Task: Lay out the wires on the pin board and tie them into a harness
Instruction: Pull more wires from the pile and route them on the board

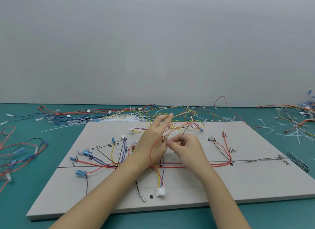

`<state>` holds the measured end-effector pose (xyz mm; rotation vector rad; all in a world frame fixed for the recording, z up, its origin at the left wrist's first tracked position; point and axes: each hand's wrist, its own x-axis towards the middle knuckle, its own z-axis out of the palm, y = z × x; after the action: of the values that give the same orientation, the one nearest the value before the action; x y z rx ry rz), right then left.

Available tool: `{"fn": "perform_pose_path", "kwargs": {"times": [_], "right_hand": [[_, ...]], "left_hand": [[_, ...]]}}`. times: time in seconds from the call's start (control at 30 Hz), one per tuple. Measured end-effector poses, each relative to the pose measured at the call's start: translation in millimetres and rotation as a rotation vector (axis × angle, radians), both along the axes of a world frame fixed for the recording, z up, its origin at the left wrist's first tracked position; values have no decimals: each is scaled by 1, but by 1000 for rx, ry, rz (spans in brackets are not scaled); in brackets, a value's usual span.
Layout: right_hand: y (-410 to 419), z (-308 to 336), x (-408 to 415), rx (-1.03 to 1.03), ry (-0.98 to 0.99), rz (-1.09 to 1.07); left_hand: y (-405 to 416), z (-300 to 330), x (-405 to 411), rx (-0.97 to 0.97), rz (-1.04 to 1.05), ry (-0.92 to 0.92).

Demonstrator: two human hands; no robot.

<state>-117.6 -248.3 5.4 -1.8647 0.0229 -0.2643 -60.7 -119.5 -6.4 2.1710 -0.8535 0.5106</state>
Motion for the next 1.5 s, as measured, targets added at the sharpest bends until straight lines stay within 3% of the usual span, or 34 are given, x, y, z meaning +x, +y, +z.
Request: {"fn": "perform_pose_path", "kwargs": {"times": [0.13,0.27,0.37,0.5,0.8,1.17,1.5], "right_hand": [[3,-1,2,42,-28,-57],[2,6,0,305,-10,-54],[1,12,-4,402,15,-1],[1,14,-6,391,34,23],[-2,14,-5,331,52,-38],[0,20,-6,500,137,93],[-5,8,-1,162,16,-28]], "left_hand": [[1,3,-7,23,83,-22],[1,4,-14,65,60,3],[0,4,-14,-43,-31,108],[0,2,-10,-70,12,95],[-4,-3,-9,-303,-118,332],[-15,6,-20,-538,-171,554],[-12,8,-20,-433,-20,453]]}}
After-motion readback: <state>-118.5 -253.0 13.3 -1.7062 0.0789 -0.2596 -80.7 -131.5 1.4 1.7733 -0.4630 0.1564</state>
